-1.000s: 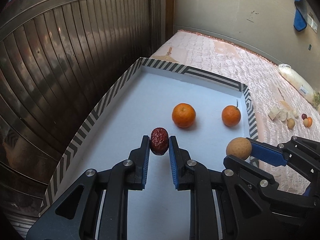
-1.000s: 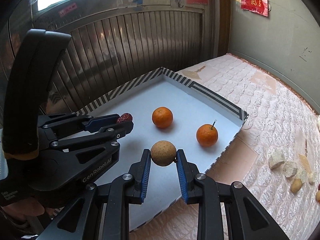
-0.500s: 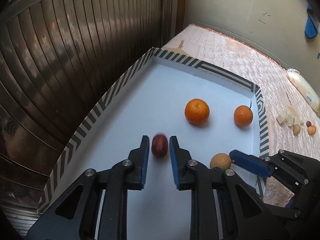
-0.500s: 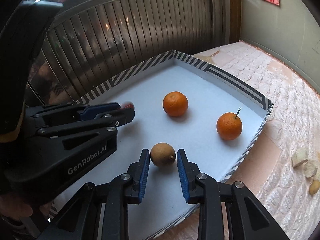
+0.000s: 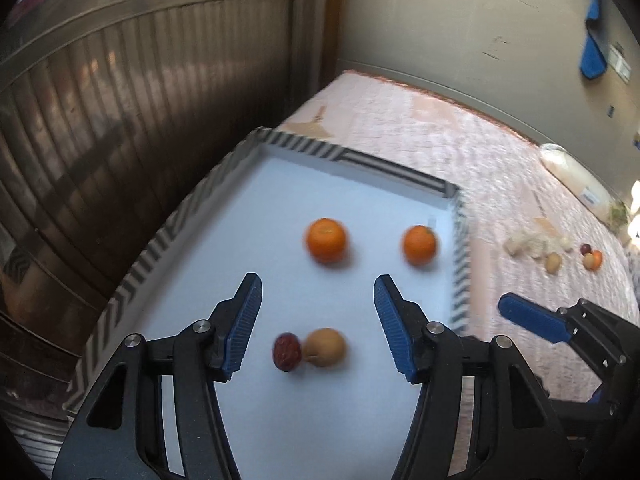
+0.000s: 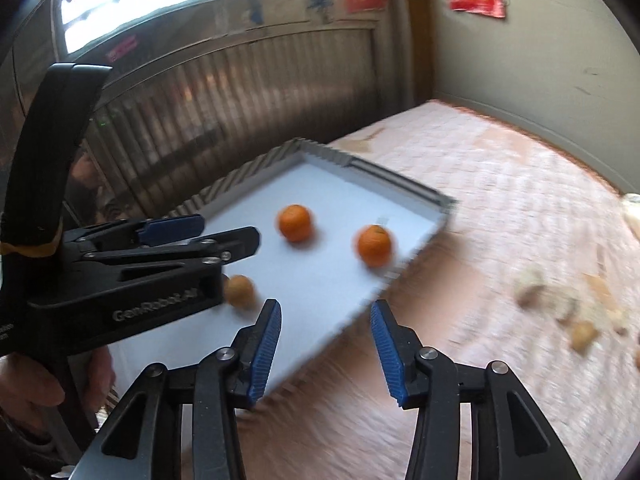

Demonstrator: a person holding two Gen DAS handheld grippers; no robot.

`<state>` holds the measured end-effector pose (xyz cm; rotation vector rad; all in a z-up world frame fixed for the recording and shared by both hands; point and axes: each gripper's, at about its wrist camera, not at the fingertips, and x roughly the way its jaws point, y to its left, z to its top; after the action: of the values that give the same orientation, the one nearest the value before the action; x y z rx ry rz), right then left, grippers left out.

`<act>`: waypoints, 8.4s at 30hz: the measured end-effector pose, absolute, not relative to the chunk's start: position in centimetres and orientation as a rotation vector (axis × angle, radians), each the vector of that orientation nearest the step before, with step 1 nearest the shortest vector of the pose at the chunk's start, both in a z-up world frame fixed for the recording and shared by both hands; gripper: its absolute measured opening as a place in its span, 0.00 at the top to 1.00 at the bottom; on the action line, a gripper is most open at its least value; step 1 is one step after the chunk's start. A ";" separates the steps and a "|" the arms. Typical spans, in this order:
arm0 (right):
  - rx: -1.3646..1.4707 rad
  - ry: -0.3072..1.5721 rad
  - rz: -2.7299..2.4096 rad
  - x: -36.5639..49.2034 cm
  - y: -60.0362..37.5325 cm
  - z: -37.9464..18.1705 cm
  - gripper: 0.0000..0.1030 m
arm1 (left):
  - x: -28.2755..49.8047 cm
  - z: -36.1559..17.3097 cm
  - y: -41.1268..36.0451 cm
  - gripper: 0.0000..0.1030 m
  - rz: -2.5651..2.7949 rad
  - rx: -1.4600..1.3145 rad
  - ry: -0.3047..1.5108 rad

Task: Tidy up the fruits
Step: 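Withdraw both open tools from the tray back toward the bed, then grasp a beige food cube with the left tool while the right tool grasps another brown fruit, then carry the cube and brown fruit into the white tray and open both tools, then withdraw both open tools from the tray back toward the bed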

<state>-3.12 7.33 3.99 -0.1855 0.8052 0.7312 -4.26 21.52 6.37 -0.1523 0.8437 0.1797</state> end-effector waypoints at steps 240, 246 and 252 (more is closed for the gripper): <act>-0.072 0.777 0.288 -3.1 -15.4 5.8 0.46 | 0.4 6.9 3.1 0.52 -0.151 0.026 0.836; -0.021 0.793 0.269 -2.2 -16.9 5.0 0.46 | 4.3 5.9 1.6 0.52 -0.193 -0.026 0.899; 0.002 0.812 0.286 -0.8 -16.7 4.1 0.46 | 8.0 5.1 0.6 0.52 -0.179 -0.075 0.956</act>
<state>-0.77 -16.70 4.15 0.0018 0.8116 0.2864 8.03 0.63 5.12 -0.0755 0.9564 -0.1787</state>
